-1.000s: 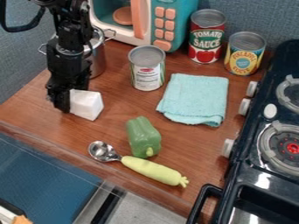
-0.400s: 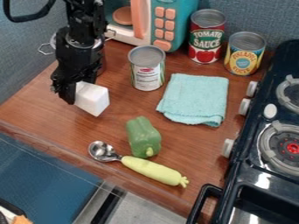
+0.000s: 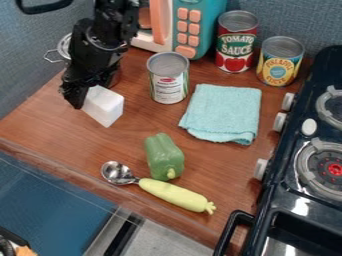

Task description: Change the position of the white container to stand upright

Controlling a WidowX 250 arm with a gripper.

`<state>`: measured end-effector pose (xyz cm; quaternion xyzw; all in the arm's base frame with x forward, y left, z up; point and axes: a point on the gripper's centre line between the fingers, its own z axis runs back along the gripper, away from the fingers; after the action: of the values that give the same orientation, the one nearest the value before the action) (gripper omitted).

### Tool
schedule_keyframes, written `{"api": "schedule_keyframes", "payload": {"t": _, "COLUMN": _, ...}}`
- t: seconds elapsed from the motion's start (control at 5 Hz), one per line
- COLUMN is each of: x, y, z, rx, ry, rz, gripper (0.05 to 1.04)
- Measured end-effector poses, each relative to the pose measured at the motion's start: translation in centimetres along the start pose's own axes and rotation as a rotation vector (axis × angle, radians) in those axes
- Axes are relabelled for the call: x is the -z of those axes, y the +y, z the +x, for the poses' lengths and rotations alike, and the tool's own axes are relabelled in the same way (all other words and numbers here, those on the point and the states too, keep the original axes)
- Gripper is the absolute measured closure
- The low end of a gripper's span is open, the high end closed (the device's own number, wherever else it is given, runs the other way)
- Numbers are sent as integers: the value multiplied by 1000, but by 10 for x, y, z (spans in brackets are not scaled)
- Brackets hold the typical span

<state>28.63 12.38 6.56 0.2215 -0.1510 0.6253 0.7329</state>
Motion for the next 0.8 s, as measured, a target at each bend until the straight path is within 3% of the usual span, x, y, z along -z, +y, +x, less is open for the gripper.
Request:
{"api": "schedule_keyframes", "payload": {"t": 0.2, "x": -3, "y": 6, "z": 4, "rx": 9, "ry": -116, "rz": 73, "gripper": 460}}
{"api": "schedule_keyframes", "payload": {"t": 0.4, "x": -6, "y": 8, "z": 6, "rx": 27, "ry": -193, "rz": 116, "gripper": 460}}
{"api": "schedule_keyframes", "payload": {"t": 0.8, "x": -16, "y": 7, "z": 13, "rx": 70, "ry": -349, "rz": 162, "gripper": 460}}
